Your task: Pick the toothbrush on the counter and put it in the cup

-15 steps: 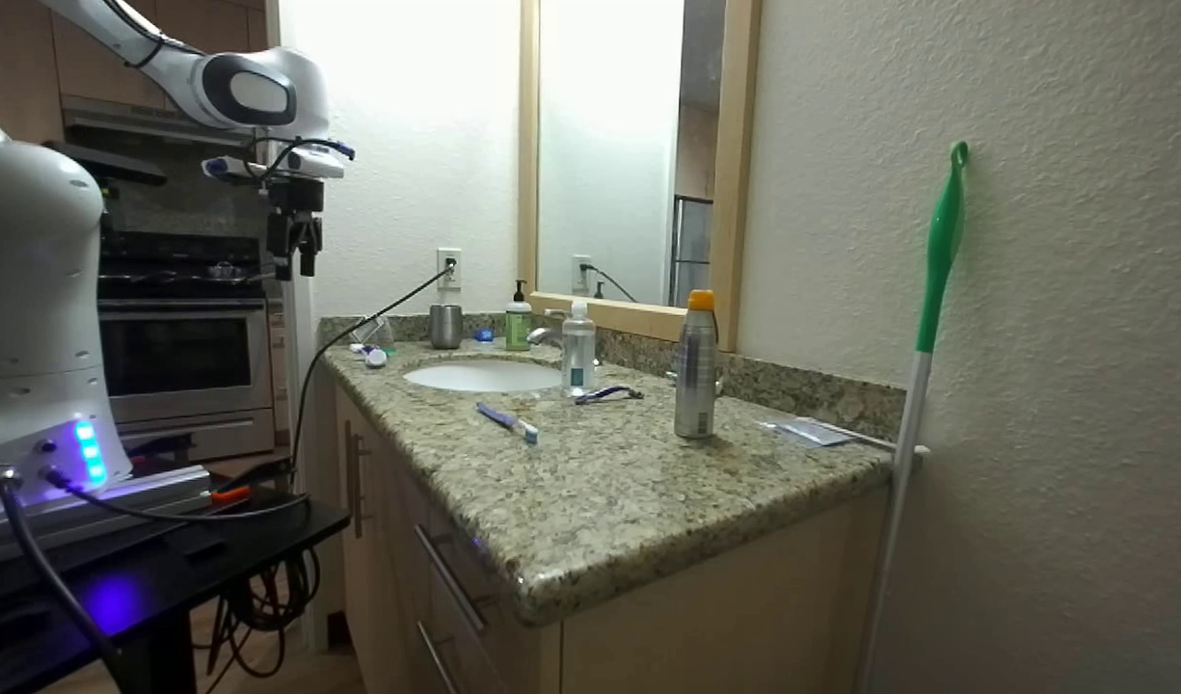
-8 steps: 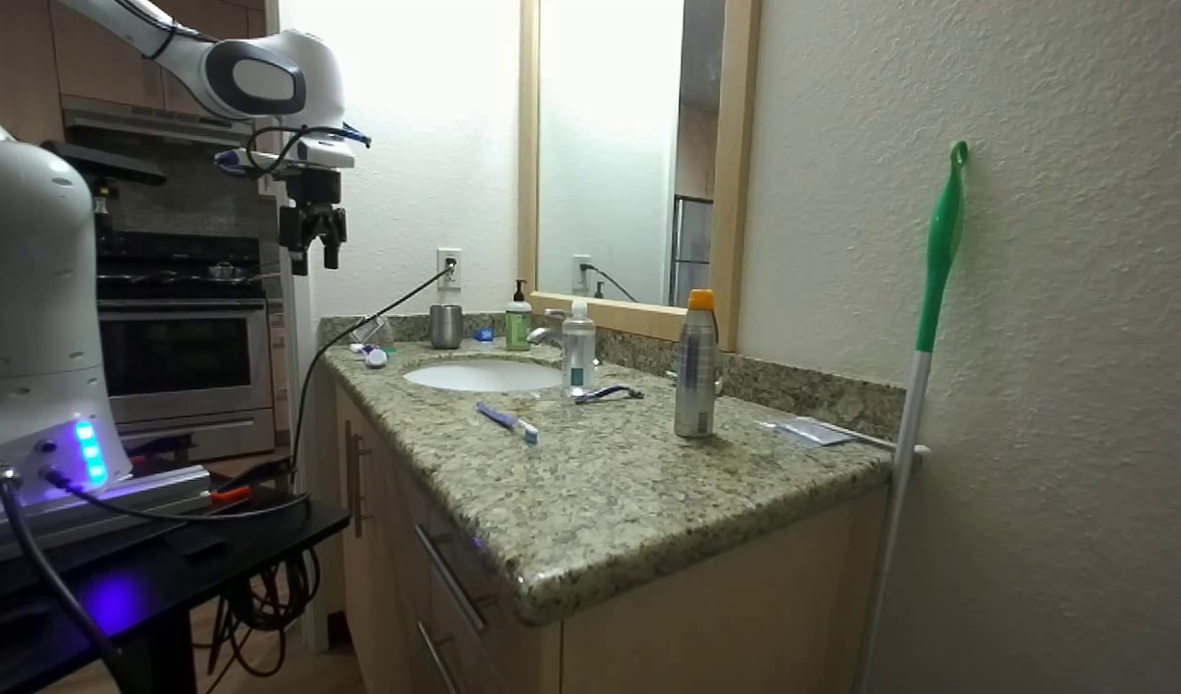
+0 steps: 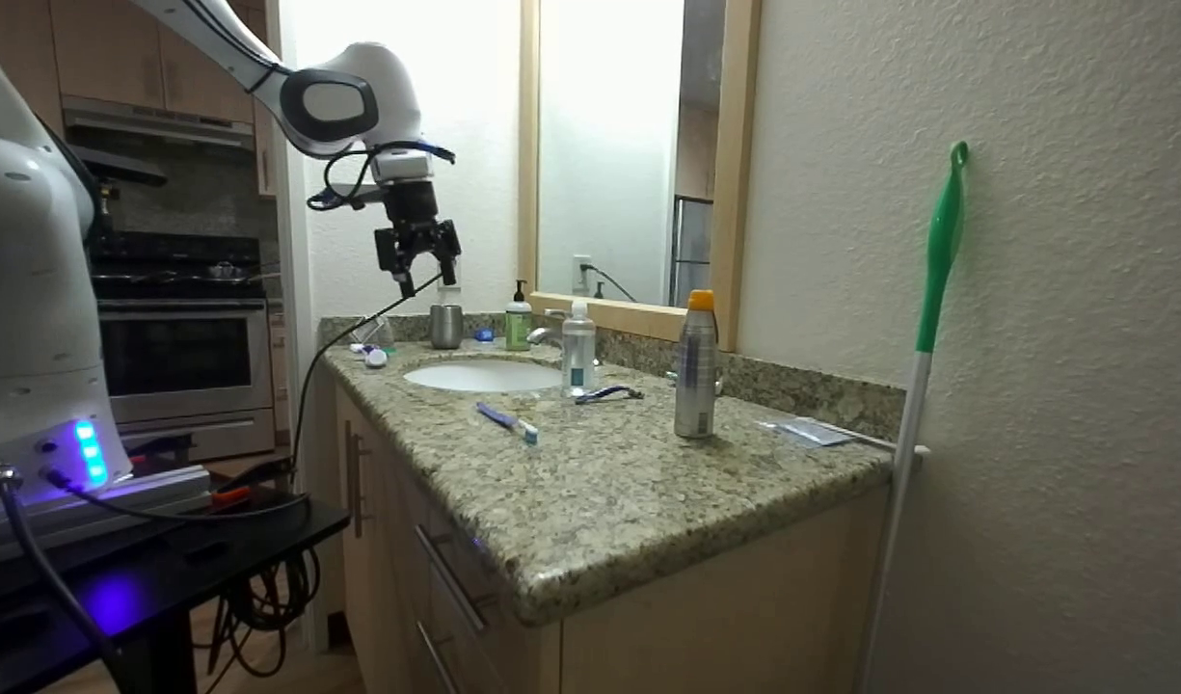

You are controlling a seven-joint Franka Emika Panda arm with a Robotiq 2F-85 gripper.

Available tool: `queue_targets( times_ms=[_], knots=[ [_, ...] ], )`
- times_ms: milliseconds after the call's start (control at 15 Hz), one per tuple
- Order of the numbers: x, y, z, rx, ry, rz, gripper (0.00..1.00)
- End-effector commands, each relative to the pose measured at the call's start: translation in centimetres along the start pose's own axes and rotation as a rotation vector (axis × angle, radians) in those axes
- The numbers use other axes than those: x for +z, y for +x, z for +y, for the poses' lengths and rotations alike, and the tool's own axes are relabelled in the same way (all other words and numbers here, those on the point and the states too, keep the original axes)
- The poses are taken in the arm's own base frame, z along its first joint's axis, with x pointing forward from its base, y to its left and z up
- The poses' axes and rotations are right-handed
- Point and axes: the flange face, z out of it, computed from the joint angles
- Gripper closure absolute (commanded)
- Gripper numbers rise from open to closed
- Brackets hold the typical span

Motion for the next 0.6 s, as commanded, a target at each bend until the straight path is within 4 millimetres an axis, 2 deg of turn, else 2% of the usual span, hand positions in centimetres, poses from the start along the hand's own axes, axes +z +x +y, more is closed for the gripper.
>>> queue_targets(
  times_ms=[0,200,267,333,400,533],
  knots=[
    [3.6,8.8,2.0,0.175,-0.071,0.074,0.0],
    [7.8,14.9,5.1,0.322,-0.154,0.12,0.0],
    [9.4,16.4,5.9,0.373,-0.183,0.128,0.0],
    [9.6,16.4,5.7,0.422,-0.229,0.081,0.0],
    [7.8,14.9,6.4,0.36,-0.169,0.092,0.0],
    [9.7,16.2,6.6,0.399,-0.213,0.091,0.0]
  ],
)
